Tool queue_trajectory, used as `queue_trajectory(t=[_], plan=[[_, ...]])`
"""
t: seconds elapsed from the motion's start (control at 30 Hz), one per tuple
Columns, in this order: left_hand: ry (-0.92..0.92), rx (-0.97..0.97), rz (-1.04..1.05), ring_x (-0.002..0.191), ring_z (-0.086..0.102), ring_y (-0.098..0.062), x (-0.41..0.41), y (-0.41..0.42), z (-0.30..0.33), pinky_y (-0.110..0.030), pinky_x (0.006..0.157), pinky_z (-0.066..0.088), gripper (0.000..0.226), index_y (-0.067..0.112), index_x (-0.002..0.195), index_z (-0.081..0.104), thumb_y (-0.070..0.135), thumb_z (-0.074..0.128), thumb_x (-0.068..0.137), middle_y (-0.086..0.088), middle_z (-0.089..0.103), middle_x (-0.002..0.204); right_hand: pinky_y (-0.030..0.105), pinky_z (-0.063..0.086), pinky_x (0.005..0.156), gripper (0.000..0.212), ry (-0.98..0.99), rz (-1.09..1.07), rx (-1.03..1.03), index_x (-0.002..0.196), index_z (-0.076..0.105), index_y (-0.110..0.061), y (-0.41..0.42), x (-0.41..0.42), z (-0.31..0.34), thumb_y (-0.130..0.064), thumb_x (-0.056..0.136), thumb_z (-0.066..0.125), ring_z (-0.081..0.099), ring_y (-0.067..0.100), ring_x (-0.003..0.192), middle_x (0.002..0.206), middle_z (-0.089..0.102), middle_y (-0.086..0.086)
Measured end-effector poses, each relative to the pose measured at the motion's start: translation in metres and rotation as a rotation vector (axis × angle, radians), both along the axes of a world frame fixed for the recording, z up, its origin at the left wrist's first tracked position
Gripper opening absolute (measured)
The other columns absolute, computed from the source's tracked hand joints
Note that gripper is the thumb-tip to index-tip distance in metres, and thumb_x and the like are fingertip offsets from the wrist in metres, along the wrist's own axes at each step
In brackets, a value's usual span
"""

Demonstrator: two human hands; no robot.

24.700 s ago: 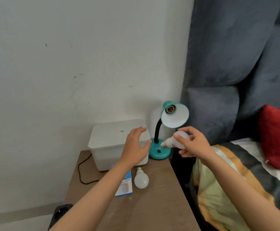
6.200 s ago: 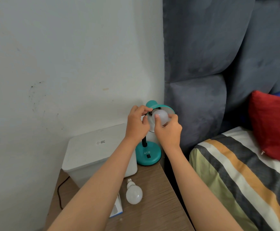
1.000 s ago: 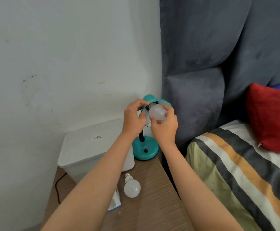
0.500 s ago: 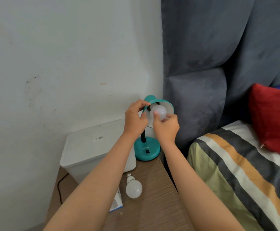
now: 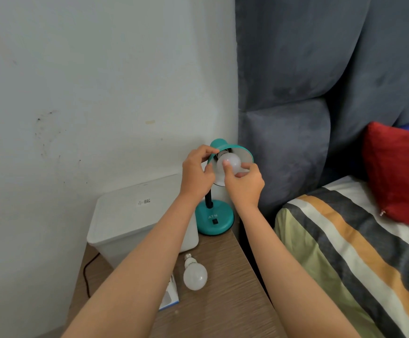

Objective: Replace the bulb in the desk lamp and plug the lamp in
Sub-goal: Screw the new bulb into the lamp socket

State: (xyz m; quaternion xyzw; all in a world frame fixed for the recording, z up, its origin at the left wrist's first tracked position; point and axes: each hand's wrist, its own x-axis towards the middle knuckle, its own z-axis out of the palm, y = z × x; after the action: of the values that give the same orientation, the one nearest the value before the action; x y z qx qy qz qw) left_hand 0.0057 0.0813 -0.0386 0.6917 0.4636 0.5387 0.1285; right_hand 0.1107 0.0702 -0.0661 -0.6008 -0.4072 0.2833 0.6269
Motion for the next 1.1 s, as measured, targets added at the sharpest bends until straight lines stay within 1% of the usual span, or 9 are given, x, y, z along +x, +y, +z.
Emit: queue_trajectory(t=[0.13,0.27,0.37,0.63,0.73,0.83,0.9,1.0,1.1], plan=[[0.016,0.002,-0.003,0.097,0.061,-0.012,0.001,0.001,0.000,-0.007,0.085,0.045,0.039,0.018,0.098,0.063,-0.012,0.052,0.076,-0.004,0.066,0.103,0.038,0.060,0.072,0.055,0.217,0.025,-0.122,0.096,0.060,-0.005,0.002,0.000,0.002,-0.057,0.078,0.062,0.072,0.018,0.067,0.079,0.071,0.008],[-0.009,-0.011,-0.009,0.096,0.061,-0.012,-0.001,-0.001,0.000,-0.007,0.086,0.044,0.039,0.019,0.098,0.063,-0.012,0.052,0.077,-0.005,0.066,0.103,0.026,0.045,0.081,0.067,-0.070,0.033,-0.041,0.124,0.049,-0.006,-0.007,0.007,0.001,-0.043,0.074,0.075,0.057,0.018,0.101,0.110,0.059,0.006],[-0.010,-0.011,-0.011,0.095,0.061,-0.012,0.000,-0.002,0.000,-0.007,0.086,0.045,0.038,0.018,0.098,0.063,-0.012,0.053,0.077,-0.006,0.066,0.103,0.027,0.046,0.081,0.062,-0.225,0.046,0.071,0.126,0.048,-0.012,-0.005,0.004,0.001,-0.029,0.074,0.077,0.058,0.022,0.100,0.112,0.059,0.011],[0.005,-0.010,0.000,0.096,0.061,-0.013,0.003,-0.001,-0.001,-0.009,0.087,0.045,0.037,0.019,0.097,0.063,-0.011,0.053,0.077,-0.004,0.066,0.102,0.039,0.058,0.083,0.059,0.423,0.098,-0.125,0.119,0.052,-0.010,0.001,0.007,0.001,-0.034,0.073,0.079,0.071,0.021,0.082,0.084,0.064,0.001],[-0.007,-0.009,-0.003,0.096,0.061,-0.012,0.002,-0.001,-0.001,-0.009,0.087,0.045,0.038,0.019,0.097,0.063,-0.012,0.053,0.077,-0.005,0.066,0.103,0.027,0.049,0.085,0.069,0.093,0.066,-0.049,0.128,0.047,-0.014,-0.005,0.013,0.002,-0.036,0.072,0.079,0.062,0.017,0.099,0.105,0.063,0.004],[-0.004,-0.017,0.004,0.096,0.061,-0.011,0.002,-0.002,-0.001,-0.008,0.086,0.045,0.039,0.019,0.098,0.063,-0.013,0.053,0.077,-0.005,0.066,0.104,0.031,0.051,0.085,0.065,-0.140,0.066,0.042,0.127,0.049,-0.012,-0.004,0.009,0.000,-0.028,0.072,0.079,0.061,0.022,0.103,0.113,0.063,0.009],[-0.007,-0.021,0.010,0.096,0.061,-0.011,0.001,-0.003,0.000,-0.006,0.085,0.044,0.039,0.019,0.098,0.063,-0.013,0.052,0.077,-0.004,0.066,0.104,0.030,0.054,0.081,0.061,-0.164,0.058,0.059,0.125,0.051,-0.010,-0.002,0.003,-0.004,-0.030,0.074,0.077,0.065,0.025,0.096,0.108,0.066,0.011],[0.009,-0.016,-0.005,0.096,0.061,-0.012,0.000,-0.001,0.001,-0.008,0.087,0.045,0.038,0.018,0.098,0.063,-0.012,0.052,0.077,-0.004,0.066,0.103,0.002,0.042,0.060,0.055,-0.047,0.043,0.025,0.121,0.053,-0.007,-0.003,0.004,-0.003,-0.031,0.077,0.075,0.064,0.015,0.079,0.091,0.063,0.003],[0.016,-0.019,-0.009,0.097,0.061,-0.013,0.004,-0.001,0.000,-0.009,0.088,0.044,0.038,0.017,0.098,0.064,-0.012,0.051,0.077,-0.005,0.066,0.103,0.007,0.042,0.057,0.051,0.092,0.028,-0.027,0.118,0.055,-0.006,0.000,0.007,-0.002,-0.032,0.078,0.075,0.058,0.010,0.074,0.090,0.062,0.003]])
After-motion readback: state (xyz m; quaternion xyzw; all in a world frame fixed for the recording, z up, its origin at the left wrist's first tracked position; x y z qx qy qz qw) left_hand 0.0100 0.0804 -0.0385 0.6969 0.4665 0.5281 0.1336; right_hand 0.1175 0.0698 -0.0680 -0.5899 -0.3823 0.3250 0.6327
